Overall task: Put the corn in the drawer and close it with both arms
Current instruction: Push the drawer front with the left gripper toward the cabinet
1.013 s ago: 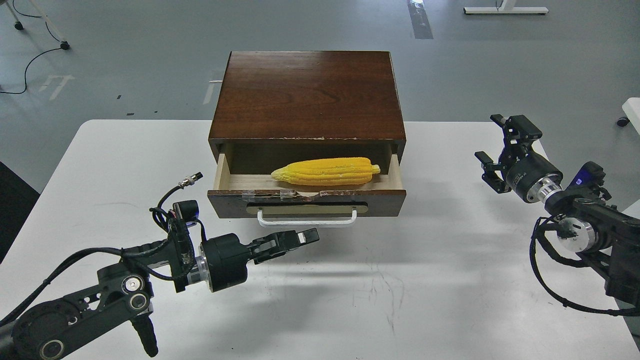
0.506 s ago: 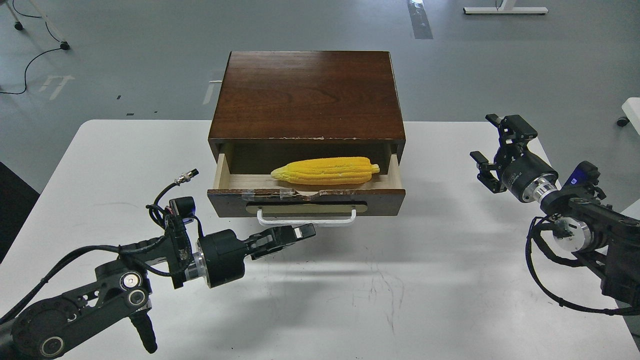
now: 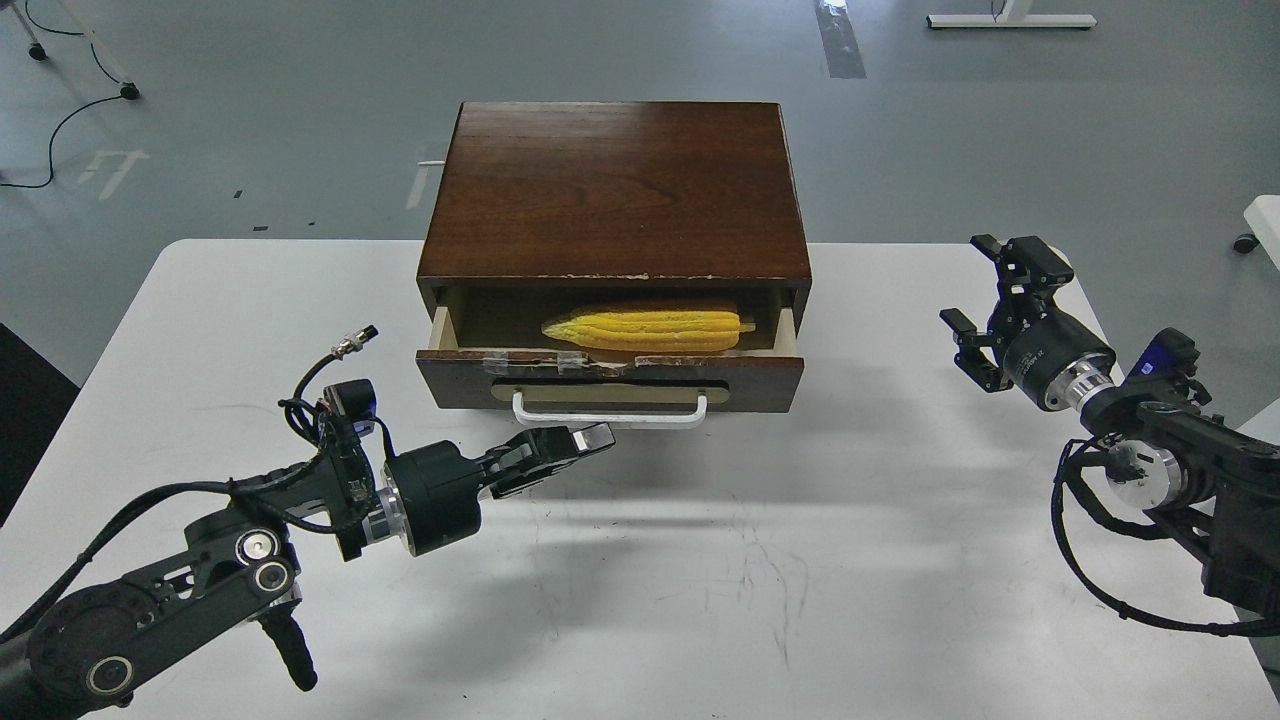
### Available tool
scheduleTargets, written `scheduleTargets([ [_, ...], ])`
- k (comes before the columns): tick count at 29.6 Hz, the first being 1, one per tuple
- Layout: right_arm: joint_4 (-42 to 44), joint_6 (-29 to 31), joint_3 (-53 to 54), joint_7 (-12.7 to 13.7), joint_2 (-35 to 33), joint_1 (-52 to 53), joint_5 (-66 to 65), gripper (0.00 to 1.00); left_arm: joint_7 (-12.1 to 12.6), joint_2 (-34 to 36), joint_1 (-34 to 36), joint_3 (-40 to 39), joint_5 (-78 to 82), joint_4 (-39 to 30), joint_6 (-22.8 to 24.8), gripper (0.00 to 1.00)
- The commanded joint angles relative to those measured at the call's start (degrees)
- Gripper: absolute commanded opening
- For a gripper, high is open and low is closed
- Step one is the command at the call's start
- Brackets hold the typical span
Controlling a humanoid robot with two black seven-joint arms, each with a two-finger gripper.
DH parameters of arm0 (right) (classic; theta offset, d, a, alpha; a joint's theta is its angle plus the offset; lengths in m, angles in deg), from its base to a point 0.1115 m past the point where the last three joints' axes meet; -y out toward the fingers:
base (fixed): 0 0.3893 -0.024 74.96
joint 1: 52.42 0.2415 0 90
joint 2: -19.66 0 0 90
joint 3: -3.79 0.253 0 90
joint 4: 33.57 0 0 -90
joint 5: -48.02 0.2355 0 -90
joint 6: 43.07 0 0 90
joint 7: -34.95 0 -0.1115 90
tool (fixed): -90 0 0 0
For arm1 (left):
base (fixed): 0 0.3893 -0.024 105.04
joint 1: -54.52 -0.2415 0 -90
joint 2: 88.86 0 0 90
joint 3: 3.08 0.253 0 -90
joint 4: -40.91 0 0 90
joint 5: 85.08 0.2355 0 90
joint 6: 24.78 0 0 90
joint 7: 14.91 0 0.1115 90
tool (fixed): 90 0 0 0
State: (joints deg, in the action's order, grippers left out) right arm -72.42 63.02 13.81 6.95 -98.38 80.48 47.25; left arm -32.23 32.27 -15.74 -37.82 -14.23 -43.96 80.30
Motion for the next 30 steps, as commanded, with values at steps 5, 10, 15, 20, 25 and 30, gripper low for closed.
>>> scheduleTargets([
  [5,0.0,0.0,0.0,0.0,-0.2,-0.4,0.0,0.96,0.0,-2.2,0.6,-1.7,0.0,3.6,-0.2,0.00],
  [10,0.0,0.0,0.0,0.0,-0.1,-1.1,0.1,0.96,0.0,-2.3,0.7,-2.3,-0.1,4.2,-0.1,0.00],
  [15,-0.1,0.0,0.0,0.0,-0.1,-1.6,0.1,0.96,0.0,-2.4,0.7,-2.3,-0.1,4.4,-0.2,0.00],
  [20,-0.1,0.0,0.0,0.0,-0.1,-1.6,0.1,0.96,-0.1,-3.1,1.1,-2.7,-0.4,6.6,-0.1,0.00],
  [25,-0.1,0.0,0.0,0.0,-0.1,-1.6,0.1,0.96,-0.1,-3.1,1.3,-2.9,-1.1,7.3,0.0,0.00],
  [30,-0.1,0.0,0.0,0.0,-0.1,-1.6,0.1,0.96,-0.1,-3.1,2.1,-2.9,-1.2,7.7,0.1,0.00],
])
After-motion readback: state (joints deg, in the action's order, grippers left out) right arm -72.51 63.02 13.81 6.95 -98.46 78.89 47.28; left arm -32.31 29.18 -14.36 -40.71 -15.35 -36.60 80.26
